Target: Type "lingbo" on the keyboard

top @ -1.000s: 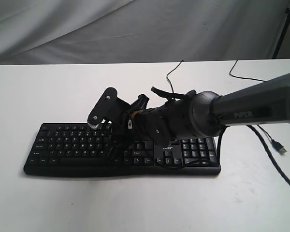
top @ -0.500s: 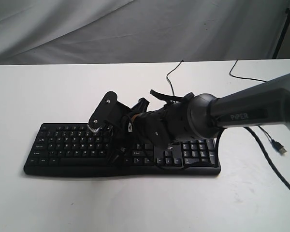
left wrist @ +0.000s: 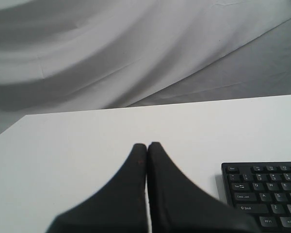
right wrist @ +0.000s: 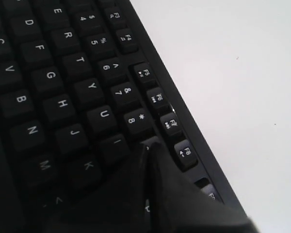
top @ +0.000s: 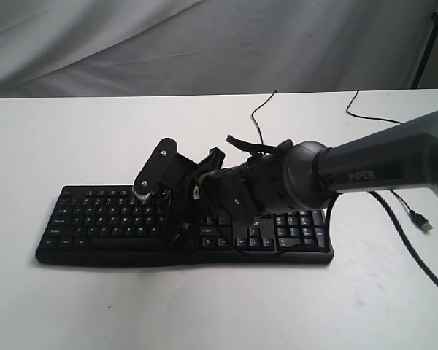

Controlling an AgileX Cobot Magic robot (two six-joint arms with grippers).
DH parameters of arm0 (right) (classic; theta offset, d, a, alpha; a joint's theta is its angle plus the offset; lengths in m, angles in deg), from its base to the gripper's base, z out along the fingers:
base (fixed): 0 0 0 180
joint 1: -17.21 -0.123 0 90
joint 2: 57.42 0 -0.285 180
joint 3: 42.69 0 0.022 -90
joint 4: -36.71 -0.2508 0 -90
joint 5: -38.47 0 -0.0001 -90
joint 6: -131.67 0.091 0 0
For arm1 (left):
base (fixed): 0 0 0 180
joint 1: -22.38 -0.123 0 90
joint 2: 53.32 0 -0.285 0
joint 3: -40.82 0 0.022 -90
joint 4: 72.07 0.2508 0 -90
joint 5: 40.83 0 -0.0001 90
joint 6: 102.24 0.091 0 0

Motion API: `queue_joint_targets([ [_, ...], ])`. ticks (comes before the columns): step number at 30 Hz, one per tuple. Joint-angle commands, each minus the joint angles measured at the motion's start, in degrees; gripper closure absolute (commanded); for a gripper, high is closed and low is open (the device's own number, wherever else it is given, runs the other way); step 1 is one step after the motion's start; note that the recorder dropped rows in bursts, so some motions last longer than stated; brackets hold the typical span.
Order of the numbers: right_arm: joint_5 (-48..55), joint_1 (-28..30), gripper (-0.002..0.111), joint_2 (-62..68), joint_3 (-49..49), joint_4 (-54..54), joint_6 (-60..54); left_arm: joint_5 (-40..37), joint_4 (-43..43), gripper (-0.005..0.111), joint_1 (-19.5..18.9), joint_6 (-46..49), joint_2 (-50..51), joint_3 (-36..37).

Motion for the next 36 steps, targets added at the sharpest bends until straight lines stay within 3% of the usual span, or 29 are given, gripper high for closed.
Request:
queue_joint_targets([
  [1,0.39,0.19,0.108,0.06,-0.40,-0.17,-0.13,0.24,-0.03,0.106,0.22,-0.16,0.18,0.29],
  [12,1.51,-0.31,0.108,1.72,-0.40,-0.17,0.12,0.24,-0.03,0.106,0.22,-0.16,0.18,0.29],
  [20,2.84,-0.31,0.108,-5.15,-0.65,0.11,0.12,0.24,-0.03,0.106,0.22,-0.16,0.18,0.29],
  [36,-3.30,-0.18,0.108,-39.51,-27.37,-1.69,-0.02,0.24,-0.03,0.106,0.22,-0.16,0.18,0.29],
])
